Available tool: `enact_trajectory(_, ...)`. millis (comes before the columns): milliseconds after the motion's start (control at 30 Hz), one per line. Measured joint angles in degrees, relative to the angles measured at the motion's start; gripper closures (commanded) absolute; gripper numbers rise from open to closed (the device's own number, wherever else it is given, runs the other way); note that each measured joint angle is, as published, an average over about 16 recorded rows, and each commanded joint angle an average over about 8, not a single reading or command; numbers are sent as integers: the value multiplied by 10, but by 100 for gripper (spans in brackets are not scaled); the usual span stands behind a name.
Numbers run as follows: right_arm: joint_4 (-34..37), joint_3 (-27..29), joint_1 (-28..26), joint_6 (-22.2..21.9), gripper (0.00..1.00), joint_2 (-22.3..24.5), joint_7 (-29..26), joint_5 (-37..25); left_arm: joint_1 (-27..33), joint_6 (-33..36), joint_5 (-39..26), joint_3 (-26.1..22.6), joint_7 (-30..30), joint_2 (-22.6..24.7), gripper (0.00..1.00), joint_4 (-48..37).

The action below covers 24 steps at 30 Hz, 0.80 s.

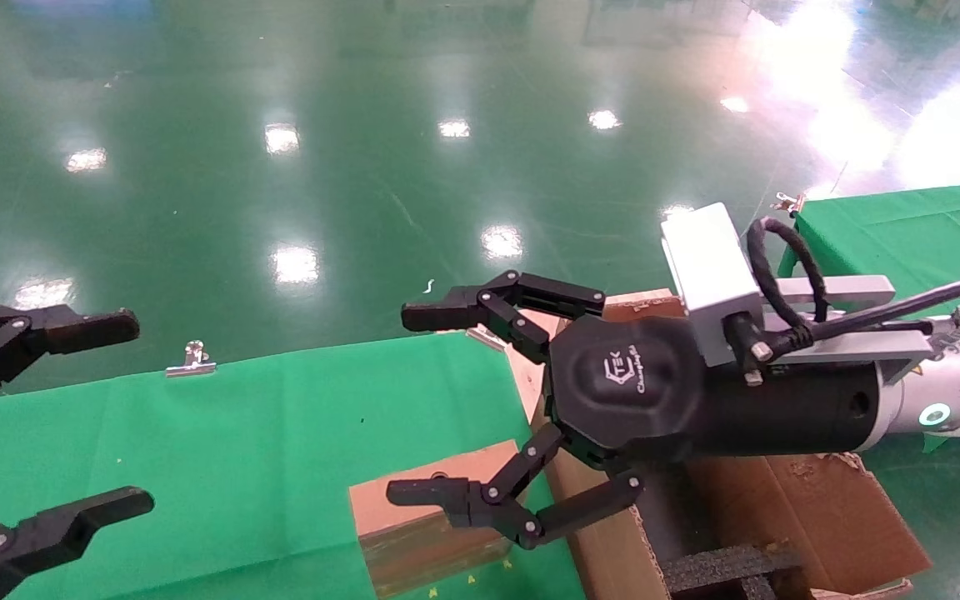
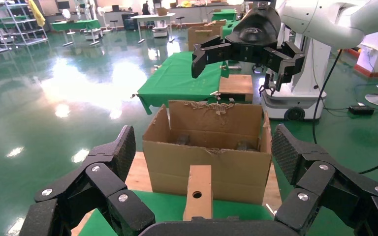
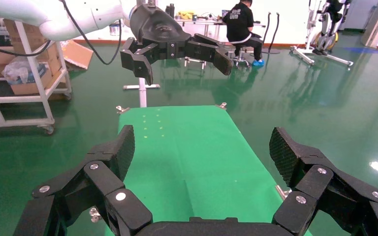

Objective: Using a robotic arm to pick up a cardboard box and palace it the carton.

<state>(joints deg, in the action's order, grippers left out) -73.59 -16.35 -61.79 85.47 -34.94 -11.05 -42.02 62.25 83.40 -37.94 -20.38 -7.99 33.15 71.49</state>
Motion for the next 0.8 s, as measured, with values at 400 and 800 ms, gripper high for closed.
enact_trajectory(400, 0, 0, 0, 0, 0, 0, 0, 0, 0, 0, 0, 0, 0, 0, 0, 0)
enact_trajectory(800, 1, -3, 0, 0, 0, 1, -2, -5, 0, 0, 0, 0, 0, 0, 100, 0)
